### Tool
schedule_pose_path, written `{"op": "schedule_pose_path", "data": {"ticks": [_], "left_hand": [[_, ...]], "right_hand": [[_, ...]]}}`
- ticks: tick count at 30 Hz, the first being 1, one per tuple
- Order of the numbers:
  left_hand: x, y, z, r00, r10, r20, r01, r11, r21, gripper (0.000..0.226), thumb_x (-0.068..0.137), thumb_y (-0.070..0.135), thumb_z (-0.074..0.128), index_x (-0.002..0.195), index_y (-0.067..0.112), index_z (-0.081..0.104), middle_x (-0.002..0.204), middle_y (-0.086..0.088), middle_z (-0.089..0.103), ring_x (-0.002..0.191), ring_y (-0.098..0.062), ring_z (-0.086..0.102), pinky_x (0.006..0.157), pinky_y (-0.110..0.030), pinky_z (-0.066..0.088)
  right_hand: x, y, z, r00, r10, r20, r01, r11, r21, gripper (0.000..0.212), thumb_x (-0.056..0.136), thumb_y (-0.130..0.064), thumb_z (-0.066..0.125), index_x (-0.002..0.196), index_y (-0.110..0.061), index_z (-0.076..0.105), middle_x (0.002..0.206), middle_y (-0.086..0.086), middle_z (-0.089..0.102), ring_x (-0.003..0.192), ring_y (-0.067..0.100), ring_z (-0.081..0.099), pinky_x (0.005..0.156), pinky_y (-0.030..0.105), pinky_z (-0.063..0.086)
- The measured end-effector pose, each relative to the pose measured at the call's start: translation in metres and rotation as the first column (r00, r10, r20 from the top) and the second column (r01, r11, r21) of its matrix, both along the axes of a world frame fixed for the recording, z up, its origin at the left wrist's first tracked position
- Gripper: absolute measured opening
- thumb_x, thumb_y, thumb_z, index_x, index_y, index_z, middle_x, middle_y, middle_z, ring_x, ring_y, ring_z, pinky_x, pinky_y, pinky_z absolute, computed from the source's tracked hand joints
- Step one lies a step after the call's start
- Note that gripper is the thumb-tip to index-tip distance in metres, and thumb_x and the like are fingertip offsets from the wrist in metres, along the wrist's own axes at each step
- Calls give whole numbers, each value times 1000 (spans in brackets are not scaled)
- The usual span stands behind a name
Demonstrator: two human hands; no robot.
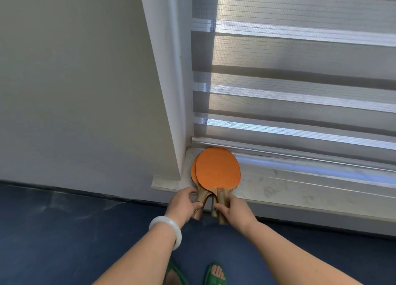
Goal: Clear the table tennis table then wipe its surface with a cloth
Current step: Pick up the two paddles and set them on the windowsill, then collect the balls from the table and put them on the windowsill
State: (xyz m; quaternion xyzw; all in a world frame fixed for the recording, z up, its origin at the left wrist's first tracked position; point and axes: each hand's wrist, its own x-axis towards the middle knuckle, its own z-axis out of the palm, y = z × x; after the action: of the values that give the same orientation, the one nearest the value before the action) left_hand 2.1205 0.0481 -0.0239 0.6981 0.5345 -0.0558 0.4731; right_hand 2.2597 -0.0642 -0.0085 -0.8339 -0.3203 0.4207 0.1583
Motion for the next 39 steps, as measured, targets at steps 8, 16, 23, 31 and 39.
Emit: {"op": "schedule_pose_path", "data": {"ticks": [8, 16, 23, 31, 39], "left_hand": [[-17, 5, 24, 997, 71, 26, -72, 997, 30, 43, 88, 29, 68, 128, 23, 54, 99, 3, 55, 94, -15, 57, 84, -28, 48], [-117, -4, 60, 955, 295, -12, -294, 953, 67, 42, 90, 31, 67, 129, 18, 56, 98, 0, 58, 95, -15, 57, 88, -25, 47], [-266, -17, 97, 820, 572, 27, -569, 807, 160, 37, 91, 31, 65, 125, 21, 57, 98, 2, 59, 90, -11, 58, 74, -18, 44], [-491, -93, 135, 533, 843, 68, -833, 509, 217, 35, 93, 34, 62, 125, 22, 55, 107, 2, 57, 93, -10, 58, 69, -16, 45], [-697, -228, 172, 168, 981, 93, -932, 127, 341, 35, 92, 34, 63, 123, 21, 57, 108, 1, 55, 95, -15, 59, 75, -25, 52]], "right_hand": [[-1, 0, 22, 927, 248, 282, -253, 967, -18, 27, 102, -39, 39, 100, -16, 52, 100, 8, 66, 91, 28, 63, 69, 33, 43], [-61, 45, 46, 780, 531, 331, -562, 827, -4, 29, 100, -43, 46, 98, -14, 51, 102, 7, 69, 91, 23, 66, 69, 31, 46], [-179, 103, 83, 614, 739, 279, -773, 634, 21, 27, 98, -39, 51, 109, -14, 52, 115, 10, 63, 109, 27, 59, 83, 29, 42], [-408, 129, 121, 324, 894, 309, -945, 321, 61, 31, 98, -36, 53, 116, -11, 51, 113, 6, 59, 103, 22, 58, 80, 27, 43], [-690, 82, 150, -92, 922, 375, -985, -139, 102, 43, 96, -37, 56, 129, -11, 48, 134, 6, 51, 122, 20, 51, 98, 26, 38]]}}
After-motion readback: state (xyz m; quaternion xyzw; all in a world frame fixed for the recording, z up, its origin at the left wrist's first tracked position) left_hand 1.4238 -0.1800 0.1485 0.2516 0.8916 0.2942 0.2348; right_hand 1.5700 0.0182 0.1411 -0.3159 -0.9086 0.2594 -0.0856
